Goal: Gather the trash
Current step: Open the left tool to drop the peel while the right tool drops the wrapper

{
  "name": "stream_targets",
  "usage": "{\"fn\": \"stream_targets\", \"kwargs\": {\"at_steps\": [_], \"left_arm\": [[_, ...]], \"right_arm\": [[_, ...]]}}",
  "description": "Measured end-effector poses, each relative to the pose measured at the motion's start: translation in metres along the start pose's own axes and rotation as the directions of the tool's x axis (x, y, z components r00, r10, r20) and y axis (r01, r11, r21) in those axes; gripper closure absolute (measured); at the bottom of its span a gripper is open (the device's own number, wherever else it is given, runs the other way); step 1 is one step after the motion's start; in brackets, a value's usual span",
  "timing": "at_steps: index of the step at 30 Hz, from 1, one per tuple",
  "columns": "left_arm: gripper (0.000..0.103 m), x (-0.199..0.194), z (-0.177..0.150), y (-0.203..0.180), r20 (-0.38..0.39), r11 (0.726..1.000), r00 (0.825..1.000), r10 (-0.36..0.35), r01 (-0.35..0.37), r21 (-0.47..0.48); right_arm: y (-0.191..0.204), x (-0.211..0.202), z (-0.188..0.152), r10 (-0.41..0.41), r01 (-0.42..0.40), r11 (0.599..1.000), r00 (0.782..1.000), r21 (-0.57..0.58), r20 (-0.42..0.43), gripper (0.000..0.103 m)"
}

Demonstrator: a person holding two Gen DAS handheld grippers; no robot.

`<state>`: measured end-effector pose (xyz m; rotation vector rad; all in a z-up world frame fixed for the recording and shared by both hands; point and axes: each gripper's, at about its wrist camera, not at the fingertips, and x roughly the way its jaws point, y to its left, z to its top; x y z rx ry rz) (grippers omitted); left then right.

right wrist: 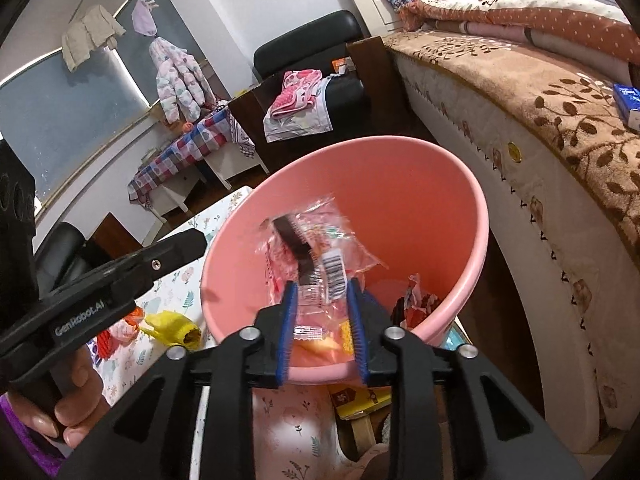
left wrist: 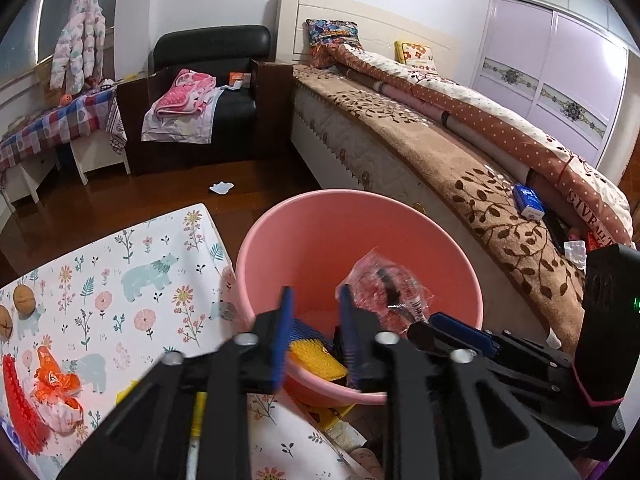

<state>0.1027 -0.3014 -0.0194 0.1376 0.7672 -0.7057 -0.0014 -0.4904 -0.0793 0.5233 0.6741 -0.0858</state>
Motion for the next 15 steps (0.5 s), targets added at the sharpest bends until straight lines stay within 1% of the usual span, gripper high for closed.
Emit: {"fn": "stream_targets", "kwargs": {"at_steps": [6, 10, 15], "left_arm": [[0.075, -0.004, -0.001, 0.003, 0.002, 1.0, 1.0, -0.006, 0.006, -0.012], [0.073, -0.007, -0.004, 0.004, 0.005, 1.0, 1.0, -0.003, 0.003, -0.029], [0.072, -0.015, -0.008, 0.007, 0.016, 0.999, 1.0, -0.004, 0.005, -0.038]], "right_arm": [[0.0, 0.0, -0.002, -0.001, 0.001, 1.0, 1.0, -0.001, 0.003, 0.075], [0.001, -0.002, -0.003, -0.015, 0.015, 1.0, 1.0, 0.001, 0.021, 0.075], [0.006, -0.004, -0.003, -0.058, 0.059, 0.998, 0.997, -0.019, 0.047, 0.075]]}}
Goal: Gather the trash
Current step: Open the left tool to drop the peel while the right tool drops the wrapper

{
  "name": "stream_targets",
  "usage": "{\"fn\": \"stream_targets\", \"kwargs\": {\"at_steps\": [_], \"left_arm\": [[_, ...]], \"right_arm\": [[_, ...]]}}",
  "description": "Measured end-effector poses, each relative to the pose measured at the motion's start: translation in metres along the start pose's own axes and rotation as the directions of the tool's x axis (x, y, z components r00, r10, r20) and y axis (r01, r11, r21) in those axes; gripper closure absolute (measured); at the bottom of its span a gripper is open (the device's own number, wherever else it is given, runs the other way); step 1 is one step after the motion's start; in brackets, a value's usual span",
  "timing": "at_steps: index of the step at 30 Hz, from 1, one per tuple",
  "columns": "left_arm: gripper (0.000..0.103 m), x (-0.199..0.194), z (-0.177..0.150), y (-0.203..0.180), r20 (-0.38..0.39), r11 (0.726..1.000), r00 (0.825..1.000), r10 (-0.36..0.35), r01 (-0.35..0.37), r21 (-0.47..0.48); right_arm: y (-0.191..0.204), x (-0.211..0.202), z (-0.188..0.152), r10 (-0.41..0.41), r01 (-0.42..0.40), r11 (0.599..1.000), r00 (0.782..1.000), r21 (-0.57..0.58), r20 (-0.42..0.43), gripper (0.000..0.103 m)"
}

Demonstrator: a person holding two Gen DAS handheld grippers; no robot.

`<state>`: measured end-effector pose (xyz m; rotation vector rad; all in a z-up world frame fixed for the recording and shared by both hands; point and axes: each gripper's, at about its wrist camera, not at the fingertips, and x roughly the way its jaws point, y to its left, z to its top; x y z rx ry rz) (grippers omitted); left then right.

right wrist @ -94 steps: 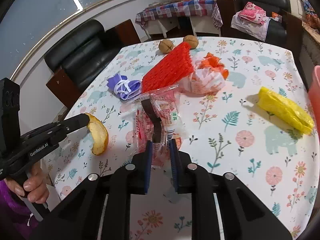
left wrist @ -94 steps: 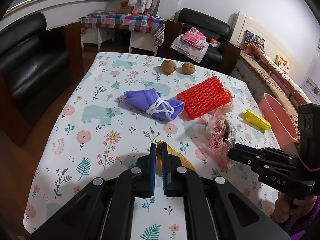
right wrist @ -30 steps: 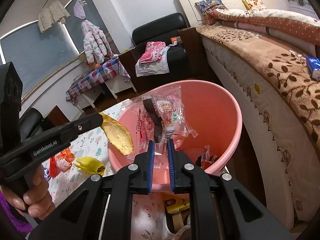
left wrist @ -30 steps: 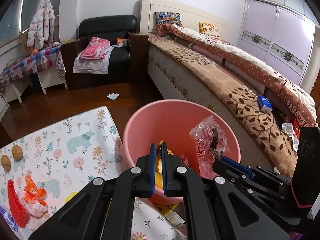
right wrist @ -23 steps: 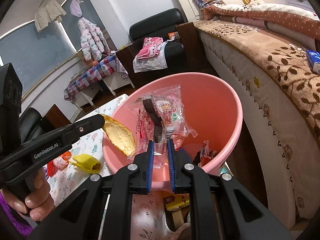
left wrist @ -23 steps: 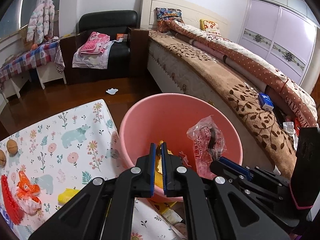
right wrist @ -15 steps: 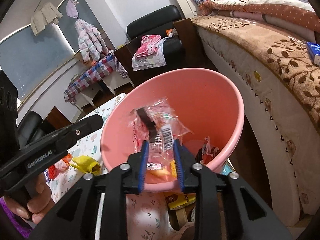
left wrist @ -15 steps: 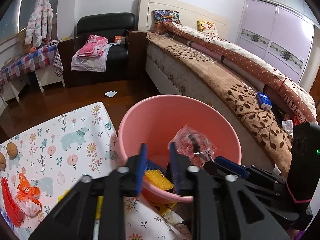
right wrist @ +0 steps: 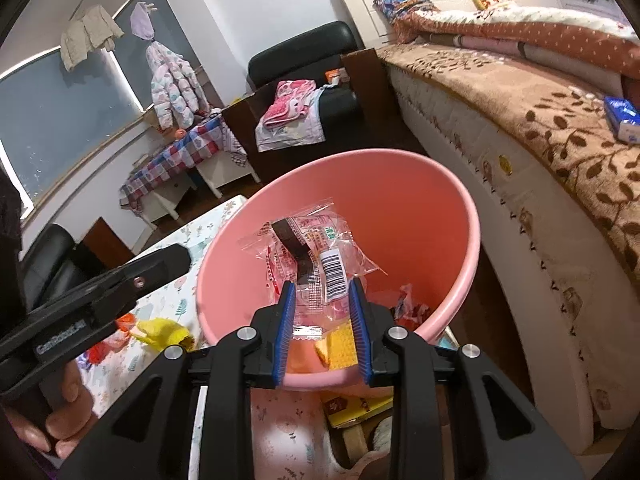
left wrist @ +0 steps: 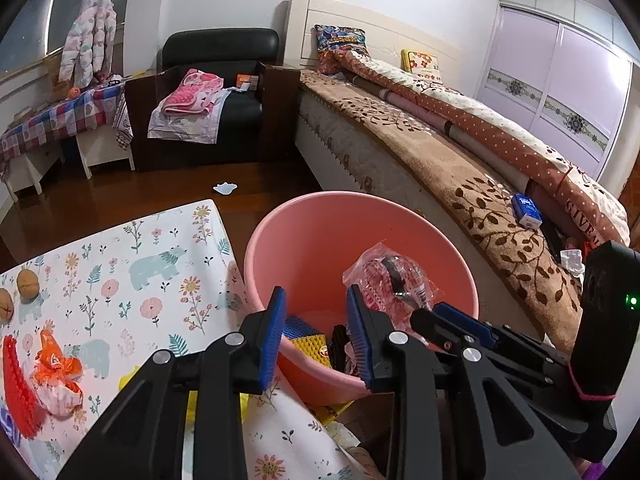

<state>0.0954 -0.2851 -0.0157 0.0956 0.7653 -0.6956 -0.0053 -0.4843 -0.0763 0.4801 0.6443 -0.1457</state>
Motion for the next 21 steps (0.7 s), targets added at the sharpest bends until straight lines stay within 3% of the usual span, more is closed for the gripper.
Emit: {"fn": "stream_targets", "kwargs": {"at_steps": [8, 17, 21], "left_arm": [[0.071, -0.017, -0.002, 0.016, 0.023, 1.0, 1.0, 0.016, -0.015, -0.028], [0.07, -0.041, -0.013, 0.034, 0.041, 0.998, 0.999, 0.031, -0.029, -0.059], [0.07, -0.053, -0.016, 0.039, 0.053, 0.997, 0.998, 0.034, -0.03, -0.073]], "right_arm": [[0.013, 0.005, -0.003, -0.037, 0.034, 0.997, 0.998, -0.063, -0.059, 0.075], [0.022, -0.007, -0.009, -0.146, 0.142, 0.979, 0.989, -0.148, -0.015, 0.074], [0.019, -0.003, -0.007, -0.137, 0.138, 0.979, 0.99, -0.153, 0.015, 0.074]]}}
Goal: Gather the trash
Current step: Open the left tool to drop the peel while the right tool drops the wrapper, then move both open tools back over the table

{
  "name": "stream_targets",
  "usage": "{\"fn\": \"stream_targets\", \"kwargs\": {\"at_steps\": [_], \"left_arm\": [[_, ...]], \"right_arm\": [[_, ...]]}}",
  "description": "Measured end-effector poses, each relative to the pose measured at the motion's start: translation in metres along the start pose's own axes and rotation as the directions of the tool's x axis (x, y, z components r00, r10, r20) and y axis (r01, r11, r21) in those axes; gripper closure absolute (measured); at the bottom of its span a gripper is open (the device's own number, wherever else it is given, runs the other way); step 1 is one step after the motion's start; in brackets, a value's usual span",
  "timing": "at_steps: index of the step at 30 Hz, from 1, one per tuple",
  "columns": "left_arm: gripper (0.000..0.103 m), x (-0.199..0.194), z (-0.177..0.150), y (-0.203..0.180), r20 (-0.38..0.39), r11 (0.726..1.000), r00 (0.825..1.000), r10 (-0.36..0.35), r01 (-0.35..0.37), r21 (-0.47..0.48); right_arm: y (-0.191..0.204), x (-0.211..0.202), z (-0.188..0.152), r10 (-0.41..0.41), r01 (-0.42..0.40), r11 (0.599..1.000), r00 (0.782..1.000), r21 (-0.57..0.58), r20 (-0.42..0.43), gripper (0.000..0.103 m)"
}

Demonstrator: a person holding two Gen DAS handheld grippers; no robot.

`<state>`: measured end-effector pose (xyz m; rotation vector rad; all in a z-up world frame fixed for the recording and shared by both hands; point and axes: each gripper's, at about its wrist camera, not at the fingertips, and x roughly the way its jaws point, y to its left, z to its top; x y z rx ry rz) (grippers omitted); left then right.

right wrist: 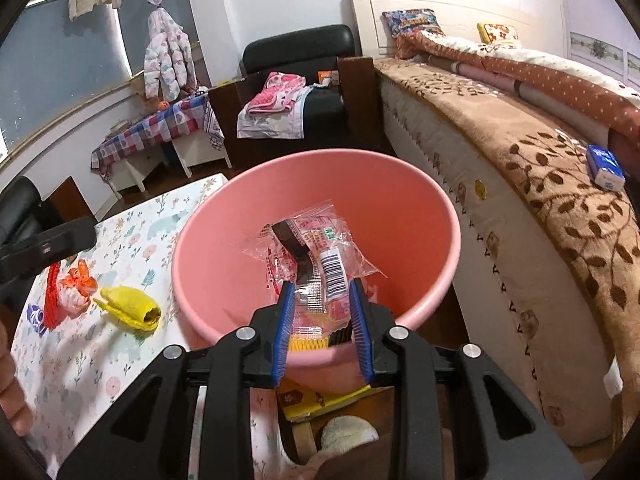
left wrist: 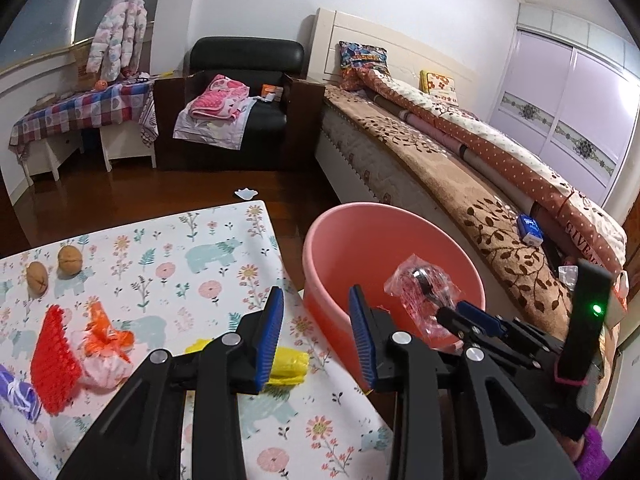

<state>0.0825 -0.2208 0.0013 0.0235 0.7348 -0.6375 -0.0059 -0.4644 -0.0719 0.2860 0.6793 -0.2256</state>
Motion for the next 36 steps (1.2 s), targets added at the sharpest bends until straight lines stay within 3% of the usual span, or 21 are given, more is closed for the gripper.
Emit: {"fn": "stream_targets", "kwargs": {"at_steps": [6, 21, 27, 32, 36], "left_arm": [[0.07, -0.02, -0.005, 0.006, 0.022, 1.0, 1.0, 0.013, -0.013, -0.004], [0.07, -0.071, -0.02, 0.013, 0.078, 1.0, 0.997, 0.003, -0.002, -0.02], [0.064, -0.088, -0.032, 0.021, 0.047, 0.997, 0.999, 0.007, -0.003, -0.083], [0.06, -0.099, -0.047, 0.015, 0.022, 0.998, 0.999, 0.04, -0.038, -0.055], [0.059, -0.113, -0.056, 0.01, 0.027, 0.999, 0.999, 0.044, -0.043, -0.033]], "right_arm": [[-0.005, 0.009, 0.005, 0.039, -0.038, 0.997, 0.999, 0.069, -0.006, 0.074], [0.002, -0.035, -0.01, -0.048, 0.048, 0.999, 0.999, 0.002, 0.019, 0.073], [0.018, -0.075, -0.013, 0.014, -0.015, 1.0, 0.997, 0.018, 0.078, 0.073], [0.037, -0.099, -0.017, 0.127, -0.135, 0.989, 0.985, 0.056, 0.118, 0.073], [0.058, -0.12, -0.024, 0.191, -0.196, 0.98, 0.969, 0.016, 0.159, 0.073]]}}
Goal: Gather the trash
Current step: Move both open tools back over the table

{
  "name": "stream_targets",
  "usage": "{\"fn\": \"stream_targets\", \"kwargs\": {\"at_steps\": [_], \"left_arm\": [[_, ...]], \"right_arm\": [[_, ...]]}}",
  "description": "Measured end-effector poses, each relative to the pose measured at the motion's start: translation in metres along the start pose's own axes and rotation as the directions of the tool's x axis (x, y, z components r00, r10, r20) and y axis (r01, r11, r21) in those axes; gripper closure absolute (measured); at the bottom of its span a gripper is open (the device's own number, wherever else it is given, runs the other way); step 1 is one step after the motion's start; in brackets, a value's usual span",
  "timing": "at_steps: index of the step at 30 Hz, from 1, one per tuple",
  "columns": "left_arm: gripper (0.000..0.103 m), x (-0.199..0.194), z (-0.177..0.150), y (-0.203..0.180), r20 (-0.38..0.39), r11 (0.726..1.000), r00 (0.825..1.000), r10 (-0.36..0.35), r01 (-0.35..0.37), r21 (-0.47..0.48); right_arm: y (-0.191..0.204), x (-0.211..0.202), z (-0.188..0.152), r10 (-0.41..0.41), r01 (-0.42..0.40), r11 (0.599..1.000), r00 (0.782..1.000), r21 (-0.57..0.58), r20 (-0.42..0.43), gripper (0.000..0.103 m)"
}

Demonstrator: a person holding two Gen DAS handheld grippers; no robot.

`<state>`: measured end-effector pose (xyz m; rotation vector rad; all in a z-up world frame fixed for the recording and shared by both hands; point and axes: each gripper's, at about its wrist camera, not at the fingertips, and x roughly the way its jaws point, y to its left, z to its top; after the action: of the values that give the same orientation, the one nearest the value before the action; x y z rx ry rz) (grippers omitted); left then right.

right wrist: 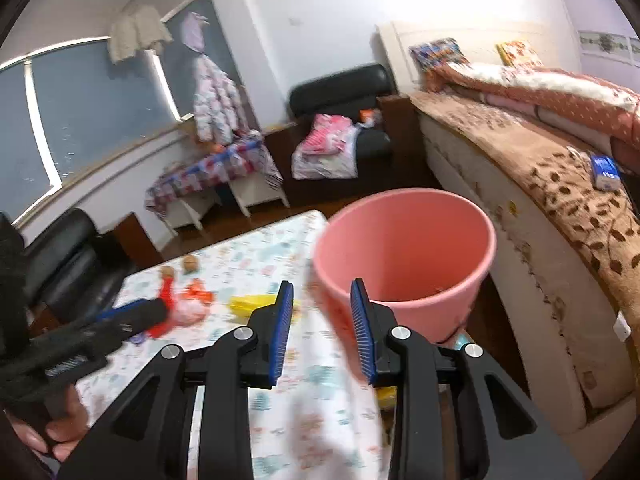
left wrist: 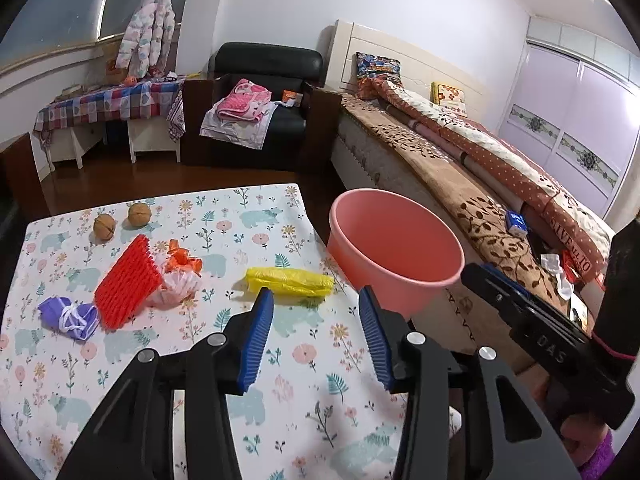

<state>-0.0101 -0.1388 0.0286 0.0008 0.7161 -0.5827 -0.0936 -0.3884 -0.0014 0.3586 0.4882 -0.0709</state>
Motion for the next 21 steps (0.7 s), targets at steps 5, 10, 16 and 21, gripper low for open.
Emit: {"fn": "stream_targets", "kwargs": {"at_steps": [5, 10, 16, 21], "left_arm": [[0.056, -0.021, -0.006, 0.004, 0.02, 0.999, 1.0, 0.018, -0.019, 0.04], [0.049, -0.036, -0.012, 0.034, 0.046, 0.999, 0.998, 0.037, -0.038, 0.032], [0.048, -0.039, -0.02, 0.095, 0.031, 0.997, 0.997, 0.072, -0.071, -0.034], [0.048, -0.026, -0.024, 0.135, -0.009, 0.988, 0.989, 0.15, -0.15, -0.03]], "right_arm": [[0.027, -0.011, -0.004, 0.039, -0.038, 0.997, 0.999, -0.066, 0.016, 0.073], [0.046, -0.005, -0.008, 0.085, -0.086, 0.99, 0.996, -0.11, -0.021, 0.073], [0.067, 0.031, -0.033, 0.134, -0.16, 0.975, 0.977, -0.154, -0.165, 0.073], [0.074, 0.052, -0.038, 0.161, -0.204, 0.962, 0.962, -0.182, -0.222, 0.073]]}}
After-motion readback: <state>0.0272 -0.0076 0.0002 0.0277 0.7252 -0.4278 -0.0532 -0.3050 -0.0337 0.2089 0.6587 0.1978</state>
